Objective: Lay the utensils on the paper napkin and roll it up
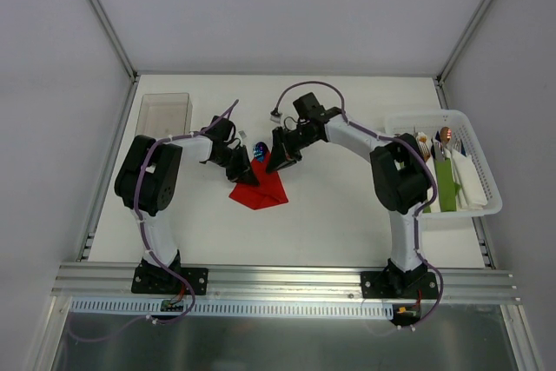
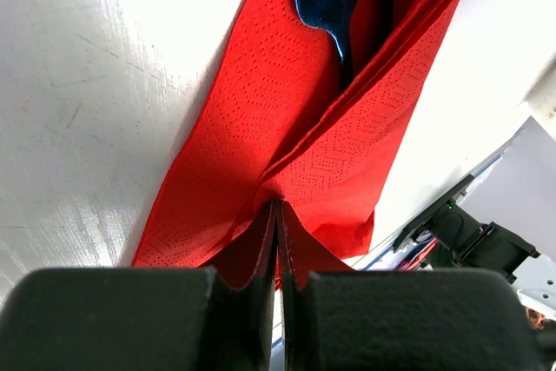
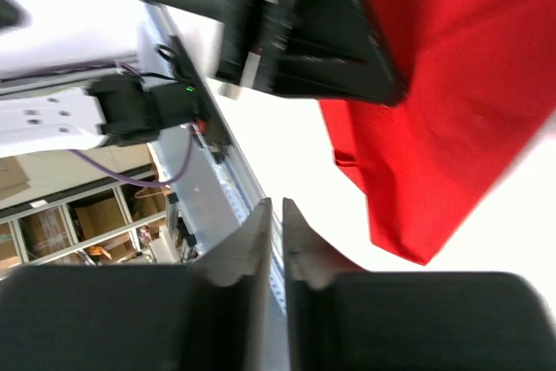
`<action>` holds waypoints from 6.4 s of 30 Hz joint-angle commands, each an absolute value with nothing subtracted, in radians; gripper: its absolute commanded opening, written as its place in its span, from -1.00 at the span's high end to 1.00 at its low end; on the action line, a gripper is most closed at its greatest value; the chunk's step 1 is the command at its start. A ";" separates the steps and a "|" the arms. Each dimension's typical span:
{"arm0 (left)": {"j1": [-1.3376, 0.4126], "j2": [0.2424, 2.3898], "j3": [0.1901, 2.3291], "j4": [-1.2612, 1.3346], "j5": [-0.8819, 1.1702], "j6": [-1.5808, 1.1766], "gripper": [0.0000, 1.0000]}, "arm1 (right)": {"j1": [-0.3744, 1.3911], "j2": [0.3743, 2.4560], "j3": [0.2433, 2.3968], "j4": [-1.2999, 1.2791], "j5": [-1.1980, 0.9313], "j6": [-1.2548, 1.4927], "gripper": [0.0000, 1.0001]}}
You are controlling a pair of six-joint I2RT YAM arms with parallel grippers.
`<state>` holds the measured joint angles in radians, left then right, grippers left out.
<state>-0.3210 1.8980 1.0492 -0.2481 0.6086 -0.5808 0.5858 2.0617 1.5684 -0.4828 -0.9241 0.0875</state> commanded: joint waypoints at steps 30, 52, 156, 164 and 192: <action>-0.331 1.743 1.092 -0.284 0.558 -0.598 1.00 | 0.680 2.177 1.414 -0.463 -0.690 0.087 1.00; -0.371 1.937 1.155 -0.278 0.471 -0.626 1.00 | 0.680 2.108 1.417 -0.416 -0.776 0.126 0.66; -0.554 1.802 1.025 -0.146 0.500 -0.759 0.96 | 0.624 2.275 1.649 -0.426 -0.374 0.342 1.00; -0.557 1.787 0.921 -0.143 0.413 -0.827 1.00 | 0.577 2.224 1.595 -0.426 -0.357 0.374 0.99; -0.495 1.598 0.919 -0.109 0.451 -0.787 0.76 | 0.509 2.163 1.473 -0.391 -0.371 0.448 1.00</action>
